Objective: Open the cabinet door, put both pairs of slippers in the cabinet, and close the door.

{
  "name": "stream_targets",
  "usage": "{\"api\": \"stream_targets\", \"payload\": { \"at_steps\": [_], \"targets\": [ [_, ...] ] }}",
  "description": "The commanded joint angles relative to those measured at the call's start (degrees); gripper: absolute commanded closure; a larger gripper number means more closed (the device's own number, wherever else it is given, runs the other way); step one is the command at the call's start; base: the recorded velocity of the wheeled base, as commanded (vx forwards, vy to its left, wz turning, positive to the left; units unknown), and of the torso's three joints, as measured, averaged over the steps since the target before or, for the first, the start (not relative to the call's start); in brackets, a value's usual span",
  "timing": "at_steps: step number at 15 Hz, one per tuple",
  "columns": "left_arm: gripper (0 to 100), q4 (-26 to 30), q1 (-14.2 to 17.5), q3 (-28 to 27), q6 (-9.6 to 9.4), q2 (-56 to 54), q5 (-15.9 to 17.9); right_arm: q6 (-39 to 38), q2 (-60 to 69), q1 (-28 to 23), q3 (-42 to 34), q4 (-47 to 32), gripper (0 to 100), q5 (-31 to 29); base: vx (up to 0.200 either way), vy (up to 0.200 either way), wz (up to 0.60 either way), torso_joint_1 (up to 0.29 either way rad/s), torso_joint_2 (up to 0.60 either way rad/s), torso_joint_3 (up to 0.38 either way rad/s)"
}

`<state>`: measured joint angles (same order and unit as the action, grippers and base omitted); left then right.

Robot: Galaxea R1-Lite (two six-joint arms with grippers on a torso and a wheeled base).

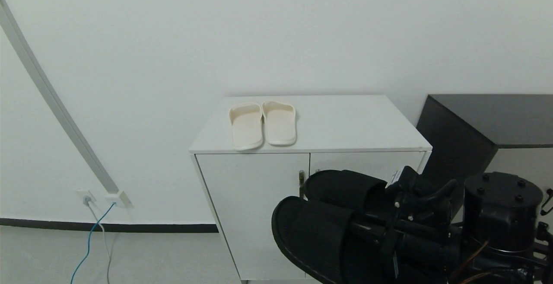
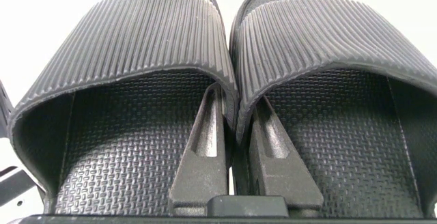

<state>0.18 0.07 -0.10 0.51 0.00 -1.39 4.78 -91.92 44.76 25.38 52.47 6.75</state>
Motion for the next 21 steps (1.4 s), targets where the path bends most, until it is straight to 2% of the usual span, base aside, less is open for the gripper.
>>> {"api": "stream_targets", "payload": {
  "at_steps": [1, 12, 21],
  "targets": [
    [0, 0.0, 0.0, 0.0, 0.02, 0.1, 0.0, 0.1, -0.2, 0.1, -0.2, 0.0, 100, 0.0, 0.000, 0.000, 0.00, -0.212, 0.56, 0.330],
    [0, 0.0, 0.0, 0.0, 0.02, 0.1, 0.0, 1.0, -0.2, 0.6, -1.4, 0.0, 100, 0.0, 0.000, 0.000, 0.00, -0.190, 0.52, 0.324],
    [0, 0.0, 0.0, 0.0, 0.02, 0.1, 0.0, 2.2, -0.3, 0.9, -1.7, 0.0, 100, 0.1, 0.000, 0.000, 0.00, -0.107, 0.47, 0.346]
  ]
}}
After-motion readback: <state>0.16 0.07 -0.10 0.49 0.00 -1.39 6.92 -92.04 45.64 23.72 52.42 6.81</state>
